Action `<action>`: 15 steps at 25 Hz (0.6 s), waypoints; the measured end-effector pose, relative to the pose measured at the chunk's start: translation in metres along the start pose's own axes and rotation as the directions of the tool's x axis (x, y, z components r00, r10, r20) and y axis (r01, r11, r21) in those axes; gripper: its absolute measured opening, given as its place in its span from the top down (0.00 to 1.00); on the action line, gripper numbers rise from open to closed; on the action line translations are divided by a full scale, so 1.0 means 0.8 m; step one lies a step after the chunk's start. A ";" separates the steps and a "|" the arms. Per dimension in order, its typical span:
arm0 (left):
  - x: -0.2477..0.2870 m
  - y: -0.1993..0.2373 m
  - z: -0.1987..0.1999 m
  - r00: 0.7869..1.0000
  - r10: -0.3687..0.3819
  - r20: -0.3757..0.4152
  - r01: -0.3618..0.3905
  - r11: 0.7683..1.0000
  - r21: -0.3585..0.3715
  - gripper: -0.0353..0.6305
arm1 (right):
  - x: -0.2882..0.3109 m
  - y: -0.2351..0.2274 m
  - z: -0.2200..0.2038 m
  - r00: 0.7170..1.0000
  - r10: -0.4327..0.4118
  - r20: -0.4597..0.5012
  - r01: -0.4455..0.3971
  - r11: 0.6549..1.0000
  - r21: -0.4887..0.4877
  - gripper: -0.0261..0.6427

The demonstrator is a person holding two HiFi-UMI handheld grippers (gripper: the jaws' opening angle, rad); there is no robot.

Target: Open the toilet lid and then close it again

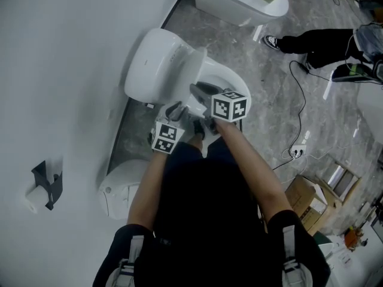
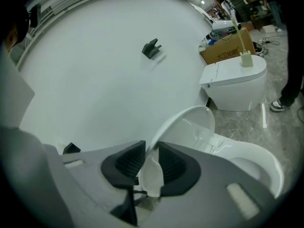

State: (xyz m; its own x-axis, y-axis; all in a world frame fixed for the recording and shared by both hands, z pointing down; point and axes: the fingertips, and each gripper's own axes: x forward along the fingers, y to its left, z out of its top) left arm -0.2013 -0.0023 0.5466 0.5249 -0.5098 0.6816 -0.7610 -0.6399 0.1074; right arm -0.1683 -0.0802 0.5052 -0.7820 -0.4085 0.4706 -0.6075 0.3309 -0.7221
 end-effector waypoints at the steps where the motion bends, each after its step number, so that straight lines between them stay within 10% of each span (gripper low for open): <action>1: -0.001 0.004 0.000 1.000 0.013 -0.005 -0.013 1.000 0.000 0.78 | 0.002 0.002 0.001 1.000 -0.001 -0.002 0.001 1.000 -0.005 0.82; 15: -0.003 0.018 -0.004 1.000 0.024 0.004 -0.024 0.999 -0.026 0.83 | 0.003 0.009 -0.001 0.997 0.058 -0.057 -0.065 0.989 -0.131 0.80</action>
State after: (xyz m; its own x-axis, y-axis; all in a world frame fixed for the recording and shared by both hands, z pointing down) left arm -0.2147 -0.0084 0.5488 0.5081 -0.5270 0.6813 -0.7829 -0.6123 0.1102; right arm -0.1743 -0.0783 0.5015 -0.8227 -0.3393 0.4562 -0.5682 0.4657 -0.6784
